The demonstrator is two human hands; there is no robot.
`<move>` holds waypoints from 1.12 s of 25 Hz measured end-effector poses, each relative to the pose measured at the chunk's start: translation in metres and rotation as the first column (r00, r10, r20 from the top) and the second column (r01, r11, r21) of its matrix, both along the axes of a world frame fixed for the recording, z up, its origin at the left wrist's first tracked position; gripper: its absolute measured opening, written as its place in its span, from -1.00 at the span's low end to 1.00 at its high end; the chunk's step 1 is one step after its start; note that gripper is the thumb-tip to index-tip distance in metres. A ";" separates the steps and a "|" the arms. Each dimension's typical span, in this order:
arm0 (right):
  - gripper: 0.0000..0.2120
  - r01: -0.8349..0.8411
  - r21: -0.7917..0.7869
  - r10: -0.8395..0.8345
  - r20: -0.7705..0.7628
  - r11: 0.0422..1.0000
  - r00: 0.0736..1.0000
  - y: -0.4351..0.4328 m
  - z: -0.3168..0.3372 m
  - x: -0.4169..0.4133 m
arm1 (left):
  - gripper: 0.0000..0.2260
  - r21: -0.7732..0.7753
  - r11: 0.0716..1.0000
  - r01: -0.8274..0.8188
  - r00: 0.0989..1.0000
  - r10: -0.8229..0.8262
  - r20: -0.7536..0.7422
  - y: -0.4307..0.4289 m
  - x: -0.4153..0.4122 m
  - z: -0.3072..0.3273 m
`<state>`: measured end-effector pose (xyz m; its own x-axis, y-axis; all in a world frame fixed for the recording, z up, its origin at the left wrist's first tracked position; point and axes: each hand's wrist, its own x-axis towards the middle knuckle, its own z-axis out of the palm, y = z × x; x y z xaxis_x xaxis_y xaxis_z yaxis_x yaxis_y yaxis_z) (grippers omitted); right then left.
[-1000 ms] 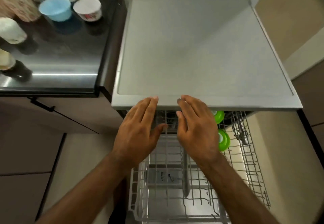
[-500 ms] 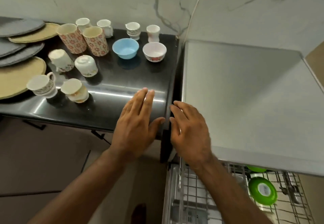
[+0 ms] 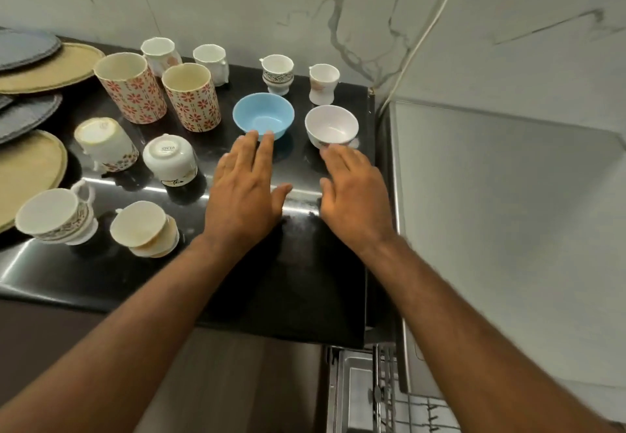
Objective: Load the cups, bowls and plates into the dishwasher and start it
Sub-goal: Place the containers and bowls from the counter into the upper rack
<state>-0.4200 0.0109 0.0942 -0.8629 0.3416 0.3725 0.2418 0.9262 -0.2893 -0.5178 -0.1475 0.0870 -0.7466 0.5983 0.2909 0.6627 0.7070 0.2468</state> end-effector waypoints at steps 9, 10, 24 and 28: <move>-0.59 0.080 0.013 -0.081 0.161 0.997 0.984 0.031 -0.011 -0.071 | -0.55 -0.217 0.976 -0.015 1.000 0.013 -0.010 0.046 -0.084 -0.004; -0.65 0.076 -0.004 -0.075 0.143 0.997 0.987 0.031 -0.014 -0.072 | -0.61 -0.217 0.976 -0.010 1.000 0.009 -0.005 0.047 -0.087 -0.005; -0.69 0.076 -0.042 -0.071 0.112 0.996 0.991 0.018 0.017 0.031 | -0.91 -0.083 0.986 0.147 0.982 -0.155 -0.104 0.006 0.001 0.026; -0.71 0.033 -0.043 -0.029 0.093 0.999 0.995 0.004 0.037 0.110 | -0.94 -0.019 0.984 0.177 0.975 -0.178 -0.130 -0.013 0.079 0.040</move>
<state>-0.3098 0.0146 0.1317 -0.8815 0.3833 0.2756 0.2980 0.9046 -0.3049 -0.4383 -0.1606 0.1273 -0.5842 0.7203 0.3740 0.8039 0.5769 0.1445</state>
